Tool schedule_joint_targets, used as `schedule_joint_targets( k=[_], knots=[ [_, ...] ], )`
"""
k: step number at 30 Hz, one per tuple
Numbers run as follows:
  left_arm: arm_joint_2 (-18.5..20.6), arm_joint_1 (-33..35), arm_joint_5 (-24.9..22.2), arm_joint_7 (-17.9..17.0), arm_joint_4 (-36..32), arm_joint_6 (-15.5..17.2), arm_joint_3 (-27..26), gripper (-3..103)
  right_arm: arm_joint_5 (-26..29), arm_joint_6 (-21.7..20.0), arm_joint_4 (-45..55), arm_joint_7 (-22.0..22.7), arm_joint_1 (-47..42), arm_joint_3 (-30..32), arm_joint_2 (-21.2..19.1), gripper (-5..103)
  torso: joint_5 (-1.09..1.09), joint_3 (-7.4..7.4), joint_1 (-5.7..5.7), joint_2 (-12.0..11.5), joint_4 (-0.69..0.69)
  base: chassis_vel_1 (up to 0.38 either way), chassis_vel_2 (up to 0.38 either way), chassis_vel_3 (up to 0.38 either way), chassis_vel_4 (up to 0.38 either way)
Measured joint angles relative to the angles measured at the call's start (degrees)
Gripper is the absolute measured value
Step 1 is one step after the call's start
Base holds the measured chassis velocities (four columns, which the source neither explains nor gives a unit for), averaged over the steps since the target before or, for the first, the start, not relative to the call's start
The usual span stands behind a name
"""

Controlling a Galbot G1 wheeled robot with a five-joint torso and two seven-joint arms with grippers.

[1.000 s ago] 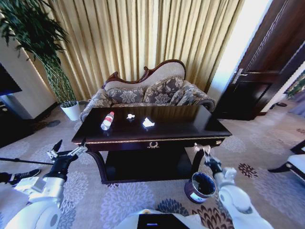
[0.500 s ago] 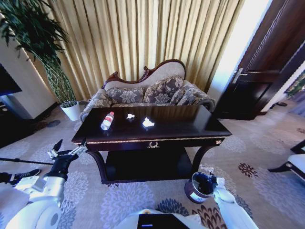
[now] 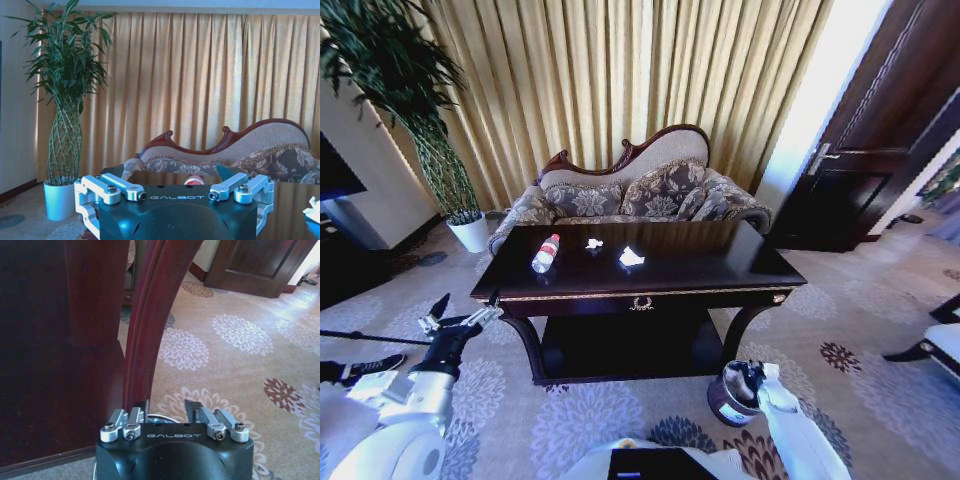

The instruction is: Move to the front of the table and place the trash on the table into the trash bin.

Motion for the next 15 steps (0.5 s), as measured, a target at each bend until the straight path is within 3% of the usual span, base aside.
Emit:
schedule_joint_targets(
  k=[2,8,12,14,15],
  knots=[
    [0.0,-0.04,0.0,0.0,0.0,-0.02,0.04,100,0.02,0.14,0.61,0.08,-0.49,0.2,-0.17,54,0.0,0.0,0.0,0.0,0.0,0.0,0.0,0.0,0.0],
    [0.0,0.06,-0.01,0.01,0.0,-0.09,0.0,100,0.41,0.37,0.92,0.14,-1.26,0.53,-0.4,70,0.0,0.0,0.0,0.0,0.0,0.0,0.0,0.0,0.0],
    [-0.15,0.13,-0.01,0.02,0.0,-0.13,-0.02,100,1.51,1.5,1.44,0.17,-2.21,0.55,-0.39,91,0.0,0.0,-0.01,0.0,0.0,0.0,0.0,0.0,0.0],
    [-0.19,0.13,-0.01,0.03,0.0,-0.14,0.02,100,1.97,1.59,2.0,0.21,-2.53,0.59,-0.39,91,0.01,0.0,-0.01,0.0,0.0,0.0,0.0,0.0,0.0],
    [-0.2,0.13,-0.01,0.04,0.0,-0.14,0.05,100,2.82,1.64,3.66,0.54,-3.19,0.79,-0.48,98,0.02,0.0,-0.01,0.0,0.0,0.0,0.0,0.0,0.0]
  ],
)
